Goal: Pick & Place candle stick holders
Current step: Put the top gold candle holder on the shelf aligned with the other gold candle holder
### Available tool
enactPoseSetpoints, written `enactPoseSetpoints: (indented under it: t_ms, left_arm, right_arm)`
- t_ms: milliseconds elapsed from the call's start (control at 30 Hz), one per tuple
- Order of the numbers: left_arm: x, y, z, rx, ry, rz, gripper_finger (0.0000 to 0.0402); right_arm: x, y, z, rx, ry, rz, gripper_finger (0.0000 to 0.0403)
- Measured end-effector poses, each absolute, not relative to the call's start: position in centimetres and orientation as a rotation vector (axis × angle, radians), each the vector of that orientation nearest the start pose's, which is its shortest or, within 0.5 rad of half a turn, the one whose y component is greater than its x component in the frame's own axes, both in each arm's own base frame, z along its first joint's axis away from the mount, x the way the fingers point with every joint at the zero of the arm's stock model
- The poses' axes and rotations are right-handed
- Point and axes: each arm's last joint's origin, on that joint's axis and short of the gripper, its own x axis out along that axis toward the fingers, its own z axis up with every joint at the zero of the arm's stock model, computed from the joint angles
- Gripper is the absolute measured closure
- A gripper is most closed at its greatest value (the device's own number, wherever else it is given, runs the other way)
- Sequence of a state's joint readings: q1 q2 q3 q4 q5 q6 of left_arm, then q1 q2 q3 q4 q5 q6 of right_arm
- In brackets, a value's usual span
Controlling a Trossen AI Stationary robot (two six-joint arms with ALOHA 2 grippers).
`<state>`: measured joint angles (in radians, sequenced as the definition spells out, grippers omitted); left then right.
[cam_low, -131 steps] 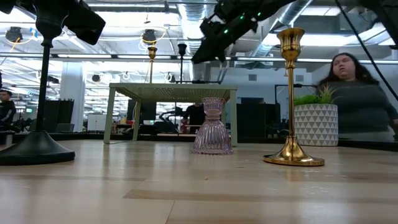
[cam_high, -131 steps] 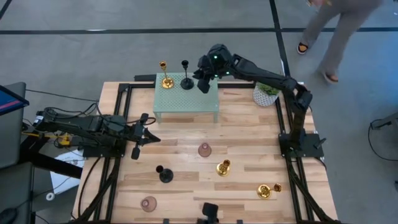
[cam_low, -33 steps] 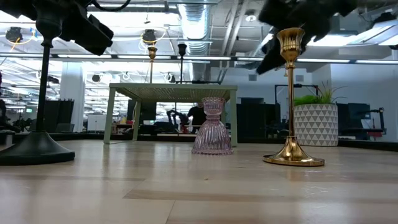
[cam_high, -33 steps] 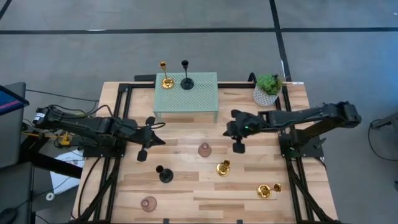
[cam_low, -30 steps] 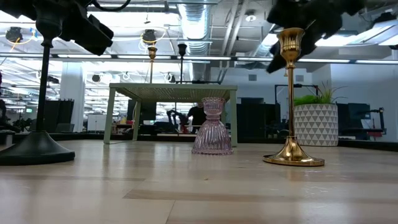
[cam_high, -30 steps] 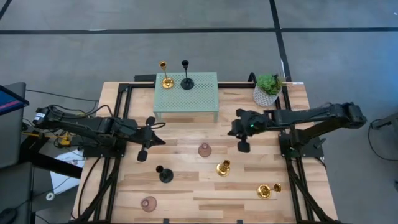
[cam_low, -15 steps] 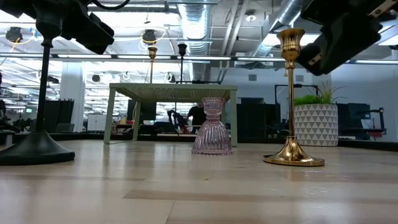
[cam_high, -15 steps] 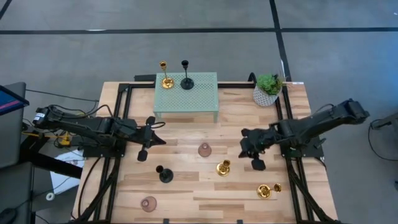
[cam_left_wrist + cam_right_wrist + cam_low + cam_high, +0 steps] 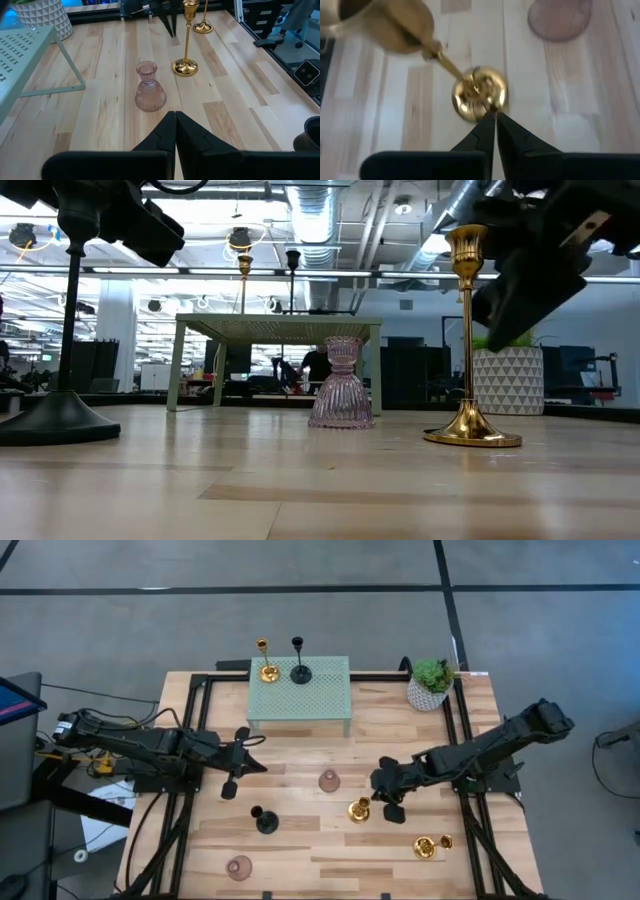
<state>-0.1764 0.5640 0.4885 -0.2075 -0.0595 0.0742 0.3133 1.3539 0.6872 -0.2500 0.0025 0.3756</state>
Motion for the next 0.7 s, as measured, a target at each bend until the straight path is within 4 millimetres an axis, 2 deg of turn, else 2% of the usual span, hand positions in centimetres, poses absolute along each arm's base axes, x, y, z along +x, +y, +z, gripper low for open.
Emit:
enactPoseSetpoints:
  t_ms: [133,300,467,567,700]
  left_arm:
    - [13.7,-2.3,25.9,0.107,0.276,-0.126,0.0397]
    - [13.7,-2.3,25.9,0.107,0.275,-0.126,0.0394]
    - [13.7,-2.3,25.9,0.106,0.272,-0.126,0.0397]
    - [13.7,-2.3,26.0,0.106,0.271,-0.126,0.0395]
    - [13.7,-2.3,26.0,0.106,0.27,-0.126,0.0396]
  right_arm:
    - [24.3,8.4,17.7,0.198,0.933,0.137,0.034]
    - [24.1,9.2,17.7,0.172,0.92,0.161,0.0264]
    - [23.9,10.2,17.9,0.105,0.868,0.119,0.02]
    - [24.0,10.8,17.4,0.066,0.85,0.083,0.018]
    - [24.7,11.5,16.3,0.066,0.847,0.083,0.0176]
